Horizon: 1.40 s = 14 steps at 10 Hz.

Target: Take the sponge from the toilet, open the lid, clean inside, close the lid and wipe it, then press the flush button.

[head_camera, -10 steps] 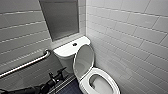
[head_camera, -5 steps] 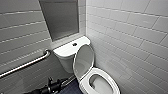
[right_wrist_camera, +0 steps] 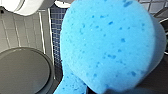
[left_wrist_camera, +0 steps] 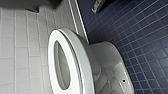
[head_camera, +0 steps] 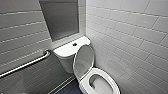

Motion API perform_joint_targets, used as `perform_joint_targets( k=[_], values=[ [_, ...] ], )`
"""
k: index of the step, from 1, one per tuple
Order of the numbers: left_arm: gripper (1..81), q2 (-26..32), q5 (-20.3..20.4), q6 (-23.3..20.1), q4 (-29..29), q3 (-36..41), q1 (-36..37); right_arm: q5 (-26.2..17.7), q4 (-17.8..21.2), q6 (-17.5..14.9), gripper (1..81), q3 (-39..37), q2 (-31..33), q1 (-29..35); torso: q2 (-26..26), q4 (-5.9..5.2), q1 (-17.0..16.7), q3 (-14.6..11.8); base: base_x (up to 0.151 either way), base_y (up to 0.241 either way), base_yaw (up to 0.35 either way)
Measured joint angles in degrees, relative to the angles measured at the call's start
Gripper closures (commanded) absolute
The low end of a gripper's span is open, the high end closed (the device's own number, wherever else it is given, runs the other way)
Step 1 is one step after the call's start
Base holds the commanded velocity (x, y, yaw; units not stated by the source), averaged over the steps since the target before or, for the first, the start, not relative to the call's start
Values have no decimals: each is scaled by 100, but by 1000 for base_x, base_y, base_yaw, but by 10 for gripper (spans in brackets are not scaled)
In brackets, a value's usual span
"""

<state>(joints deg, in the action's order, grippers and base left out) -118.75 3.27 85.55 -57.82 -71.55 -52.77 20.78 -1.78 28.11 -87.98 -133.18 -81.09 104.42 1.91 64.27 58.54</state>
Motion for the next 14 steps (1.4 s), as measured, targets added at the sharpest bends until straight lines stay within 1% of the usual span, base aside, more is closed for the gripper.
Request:
perform_joint_targets(
  k=[2,4,6,8,10,12,14],
  values=[
    [10,1,-165,-6,-688,60,-800,-12,-34,0,811,328,215,182,0,0,0,-2,0,0,0],
    [10,-32,-247,-22,-1279,33,-1560,-52,-78,2,811,769,610,378,2,0,0,-4,0,0,0],
    [10,-278,-256,-24,-1729,-299,-2153,-113,-98,2,811,1167,1036,736,2,0,0,-4,0,0,0],
    [10,-603,-286,-30,-1996,-847,-2421,-139,-98,2,811,1521,1295,1250,2,0,0,-4,0,0,0],
    [10,-940,-263,-46,-2131,-1243,-2743,-200,-98,5,811,1714,1609,1640,2,0,0,-4,0,0,0],
    [10,-1119,-201,-52,-2186,-1591,-2777,-332,-96,33,811,1736,1896,2009,2,0,0,-6,0,0,0],
    [10,-1408,-176,-90,-2214,-1864,-2837,-601,-78,50,811,1740,1965,2470,2,0,0,-6,0,0,0]
  ],
)
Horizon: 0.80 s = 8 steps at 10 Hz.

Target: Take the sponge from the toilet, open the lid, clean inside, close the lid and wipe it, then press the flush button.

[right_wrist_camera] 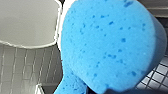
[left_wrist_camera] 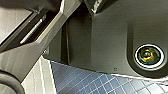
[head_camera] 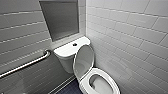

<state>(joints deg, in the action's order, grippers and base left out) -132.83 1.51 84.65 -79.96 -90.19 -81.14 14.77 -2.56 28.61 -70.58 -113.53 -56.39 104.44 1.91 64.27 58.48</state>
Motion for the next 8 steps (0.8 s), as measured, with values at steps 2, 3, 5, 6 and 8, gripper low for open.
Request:
perform_joint_targets(
  k=[2,3,5,6,8],
  values=[
    [10,-168,20,-9,-5,-323,-98,-338,41,5,811,-61,-135,521,0,0,0,0,0,0,0],
    [10,-199,16,-20,-6,-427,-124,-519,80,5,811,-188,-358,806,0,0,0,0,0,0,0],
    [10,-300,22,-21,-20,-446,-161,-905,210,16,811,-455,-874,1241,0,0,0,0,0,0,0],
    [10,-363,46,-32,-22,-538,-205,-1095,272,18,811,-645,-1018,1434,0,0,0,0,0,0,0],
    [10,-468,38,-34,-22,-877,-235,-1456,412,27,811,-1193,-1370,1838,0,0,0,0,0,0,0]
  ],
)
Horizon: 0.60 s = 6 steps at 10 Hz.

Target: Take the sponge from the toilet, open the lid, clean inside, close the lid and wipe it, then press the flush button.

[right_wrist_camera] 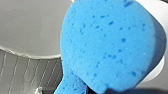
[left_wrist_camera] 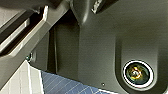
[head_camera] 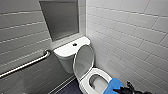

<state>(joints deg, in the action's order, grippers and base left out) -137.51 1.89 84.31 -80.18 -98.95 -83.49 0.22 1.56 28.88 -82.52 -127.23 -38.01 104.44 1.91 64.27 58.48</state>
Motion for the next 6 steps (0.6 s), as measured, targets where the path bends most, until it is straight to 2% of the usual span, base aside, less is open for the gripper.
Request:
perform_joint_targets(
  k=[6],
  values=[
    [10,-254,22,-61,-26,-439,-179,-633,276,20,811,-1596,-1334,640,0,0,0,78,0,0,0]
  ],
)
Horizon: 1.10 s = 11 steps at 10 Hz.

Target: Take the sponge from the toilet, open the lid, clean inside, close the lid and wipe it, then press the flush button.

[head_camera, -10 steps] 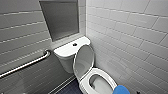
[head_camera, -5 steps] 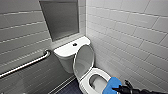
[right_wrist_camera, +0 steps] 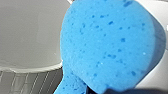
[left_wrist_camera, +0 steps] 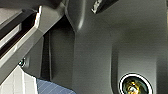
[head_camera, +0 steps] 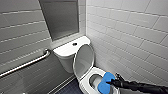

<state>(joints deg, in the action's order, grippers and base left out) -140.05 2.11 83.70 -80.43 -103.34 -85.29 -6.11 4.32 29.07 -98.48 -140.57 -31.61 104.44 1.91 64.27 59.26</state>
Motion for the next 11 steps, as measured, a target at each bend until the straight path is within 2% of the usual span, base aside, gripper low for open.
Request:
perform_joint_targets(
  k=[2,5,8,11],
  values=[
    [10,-44,1,-256,-57,-68,-245,-130,26,59,811,-362,-245,163,0,0,0,199,0,0,0],
    [10,-100,32,-269,-82,-189,-286,-183,59,146,811,-594,-380,463,-2,0,2,468,0,0,0],
    [10,-210,32,-272,-84,-247,-319,-260,63,251,811,-803,-599,777,-4,0,2,501,0,0,0],
    [10,-361,26,-272,-84,-492,-363,-428,63,306,811,-1357,-1075,835,-4,0,2,503,0,0,0]
  ],
)
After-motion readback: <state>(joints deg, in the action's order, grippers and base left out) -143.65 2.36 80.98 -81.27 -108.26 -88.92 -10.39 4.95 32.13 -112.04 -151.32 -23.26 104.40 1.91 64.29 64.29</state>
